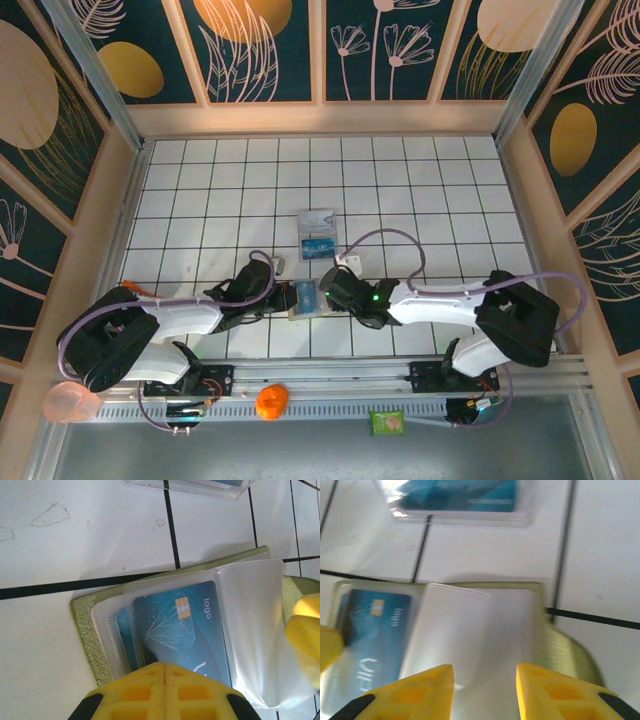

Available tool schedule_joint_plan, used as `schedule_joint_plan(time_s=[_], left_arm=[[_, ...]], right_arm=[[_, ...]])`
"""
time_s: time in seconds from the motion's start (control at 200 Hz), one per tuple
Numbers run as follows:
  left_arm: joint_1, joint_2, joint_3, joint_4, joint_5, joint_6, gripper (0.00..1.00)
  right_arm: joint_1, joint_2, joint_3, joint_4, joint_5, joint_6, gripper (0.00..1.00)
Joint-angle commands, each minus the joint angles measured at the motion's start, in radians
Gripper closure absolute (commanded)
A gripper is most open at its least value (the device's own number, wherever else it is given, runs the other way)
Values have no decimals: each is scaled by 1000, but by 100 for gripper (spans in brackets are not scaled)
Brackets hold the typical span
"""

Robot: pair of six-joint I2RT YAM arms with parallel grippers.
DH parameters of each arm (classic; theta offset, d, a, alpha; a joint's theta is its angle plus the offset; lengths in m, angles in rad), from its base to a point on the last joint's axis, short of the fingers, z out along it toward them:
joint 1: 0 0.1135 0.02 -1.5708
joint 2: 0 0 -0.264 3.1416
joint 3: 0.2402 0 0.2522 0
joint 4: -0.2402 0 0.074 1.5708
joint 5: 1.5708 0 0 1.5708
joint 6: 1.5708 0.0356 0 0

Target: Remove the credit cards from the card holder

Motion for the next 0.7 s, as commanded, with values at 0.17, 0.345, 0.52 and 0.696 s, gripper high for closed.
schedule_joint_plan(time_s=[0.17,0.345,0.52,0.696], left_arm=[[-19,-26,101,-102,4,66,100],[-72,48,183,-108,44,72,100],[-137,181,274,-87,106,79,100],[-180,320,355,-113,150,104,100]], right_arm=[[-29,-172,9,-56,81,-52,59],[-69,-225,-10,-51,68,-49,59],[-94,-290,-51,-60,51,-34,61],[-110,-336,-90,-63,33,-17,65]])
